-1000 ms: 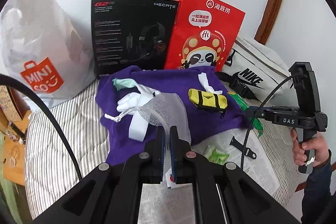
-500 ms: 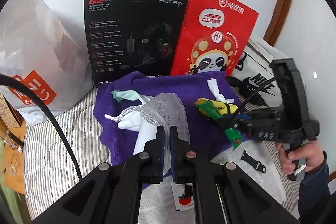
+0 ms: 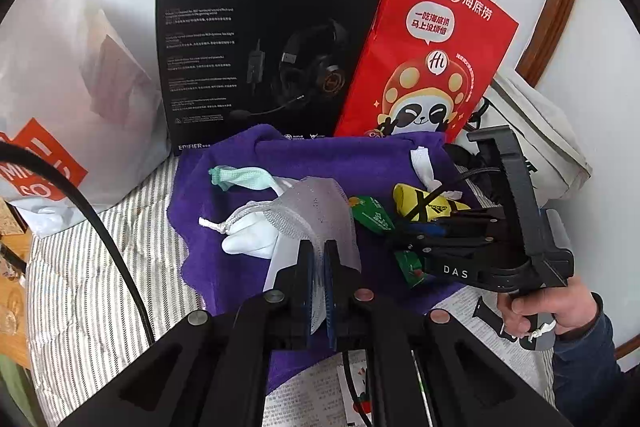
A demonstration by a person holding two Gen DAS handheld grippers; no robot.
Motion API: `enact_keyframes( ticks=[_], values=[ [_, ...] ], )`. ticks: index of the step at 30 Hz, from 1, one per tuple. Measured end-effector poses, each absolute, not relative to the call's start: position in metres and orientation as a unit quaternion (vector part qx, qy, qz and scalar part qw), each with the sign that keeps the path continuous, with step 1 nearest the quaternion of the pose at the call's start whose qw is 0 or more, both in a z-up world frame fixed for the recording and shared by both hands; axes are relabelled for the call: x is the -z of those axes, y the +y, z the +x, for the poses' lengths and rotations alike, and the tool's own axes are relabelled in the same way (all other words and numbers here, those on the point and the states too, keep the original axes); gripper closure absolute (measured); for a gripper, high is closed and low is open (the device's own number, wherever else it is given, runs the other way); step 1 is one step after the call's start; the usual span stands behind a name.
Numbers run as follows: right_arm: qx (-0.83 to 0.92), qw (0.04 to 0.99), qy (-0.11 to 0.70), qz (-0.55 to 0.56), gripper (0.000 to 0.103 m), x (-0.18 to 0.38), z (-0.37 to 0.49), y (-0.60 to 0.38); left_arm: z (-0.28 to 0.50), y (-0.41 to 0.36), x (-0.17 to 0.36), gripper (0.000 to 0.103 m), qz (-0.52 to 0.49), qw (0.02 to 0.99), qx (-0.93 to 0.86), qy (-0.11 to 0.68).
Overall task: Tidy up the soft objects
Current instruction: 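Lift and carry the mesh bag and green packet over the purple towel with both grippers, then lower the green packet onto the towel and open the right gripper while the left gripper releases the mesh bag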
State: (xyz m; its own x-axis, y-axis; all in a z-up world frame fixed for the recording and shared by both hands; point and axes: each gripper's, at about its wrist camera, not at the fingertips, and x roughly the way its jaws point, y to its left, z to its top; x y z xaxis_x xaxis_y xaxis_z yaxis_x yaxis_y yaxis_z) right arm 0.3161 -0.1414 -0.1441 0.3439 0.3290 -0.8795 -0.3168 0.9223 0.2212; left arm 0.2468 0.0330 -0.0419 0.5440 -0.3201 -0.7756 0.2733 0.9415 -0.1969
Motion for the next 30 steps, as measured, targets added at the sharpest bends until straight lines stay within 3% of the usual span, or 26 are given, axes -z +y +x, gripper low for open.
enact_keyframes(
  ticks=[12,14,16,30],
  values=[
    [-0.208,0.822,0.53,0.003,0.069,0.147,0.306,-0.147,0.252,0.031,0.055,0.097,-0.027,0.87,0.176,0.46],
    [-0.209,0.822,0.529,0.005,0.057,0.143,0.299,-0.152,0.25,0.03,0.054,0.097,-0.025,0.87,0.178,0.459],
    [-0.204,0.827,0.523,0.004,0.052,0.137,0.291,-0.155,0.247,0.028,0.053,0.097,-0.027,0.868,0.183,0.461],
    [-0.16,0.847,0.506,0.023,0.05,0.101,0.25,-0.199,0.247,0.002,0.051,0.097,-0.028,0.86,0.204,0.466]
  ],
)
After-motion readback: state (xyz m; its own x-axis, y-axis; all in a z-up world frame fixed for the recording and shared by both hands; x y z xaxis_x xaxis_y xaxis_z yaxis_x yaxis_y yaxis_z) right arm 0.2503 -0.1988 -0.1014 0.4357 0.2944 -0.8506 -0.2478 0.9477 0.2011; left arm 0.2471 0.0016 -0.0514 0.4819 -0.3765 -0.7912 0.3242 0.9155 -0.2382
